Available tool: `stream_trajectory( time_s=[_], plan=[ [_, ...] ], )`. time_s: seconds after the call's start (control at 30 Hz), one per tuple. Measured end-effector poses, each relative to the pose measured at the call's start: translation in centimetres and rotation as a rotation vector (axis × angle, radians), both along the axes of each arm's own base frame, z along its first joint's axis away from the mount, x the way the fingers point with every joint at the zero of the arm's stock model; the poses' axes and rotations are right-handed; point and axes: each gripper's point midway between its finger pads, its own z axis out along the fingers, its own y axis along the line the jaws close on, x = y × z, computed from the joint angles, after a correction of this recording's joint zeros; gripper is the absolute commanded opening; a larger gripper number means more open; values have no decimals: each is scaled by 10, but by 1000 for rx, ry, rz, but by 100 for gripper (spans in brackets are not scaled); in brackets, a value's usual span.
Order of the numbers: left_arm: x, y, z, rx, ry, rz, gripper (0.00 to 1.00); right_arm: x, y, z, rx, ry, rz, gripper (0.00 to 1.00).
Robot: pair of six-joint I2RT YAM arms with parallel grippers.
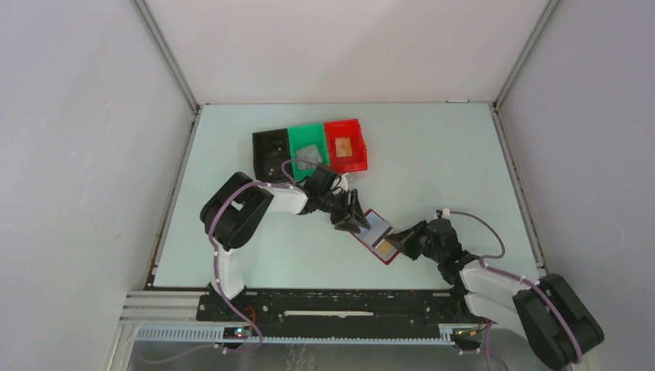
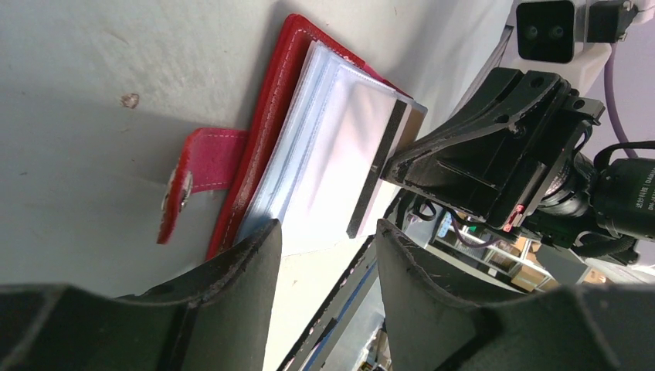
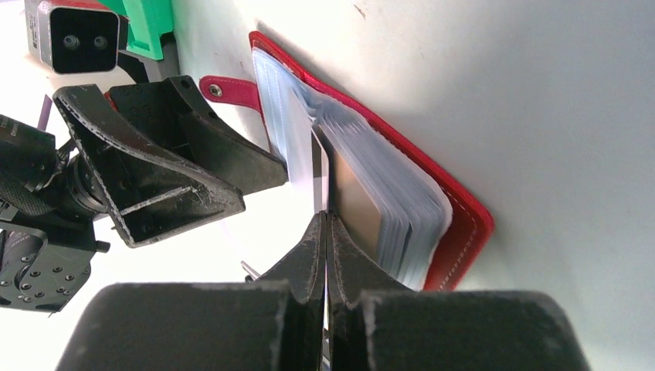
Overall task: Take the credit cards out of the card holder
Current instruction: Remove the credit card from the card holder.
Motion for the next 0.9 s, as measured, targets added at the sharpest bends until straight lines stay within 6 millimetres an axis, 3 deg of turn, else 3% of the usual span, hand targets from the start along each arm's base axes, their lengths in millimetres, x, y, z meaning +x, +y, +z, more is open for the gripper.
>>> stream_trajectory(
  time_s=[0.9],
  plan=[
    [-8,7,9,60,-31,-8,58,-18,-15,9,-11,-38,-18,0]
  ],
)
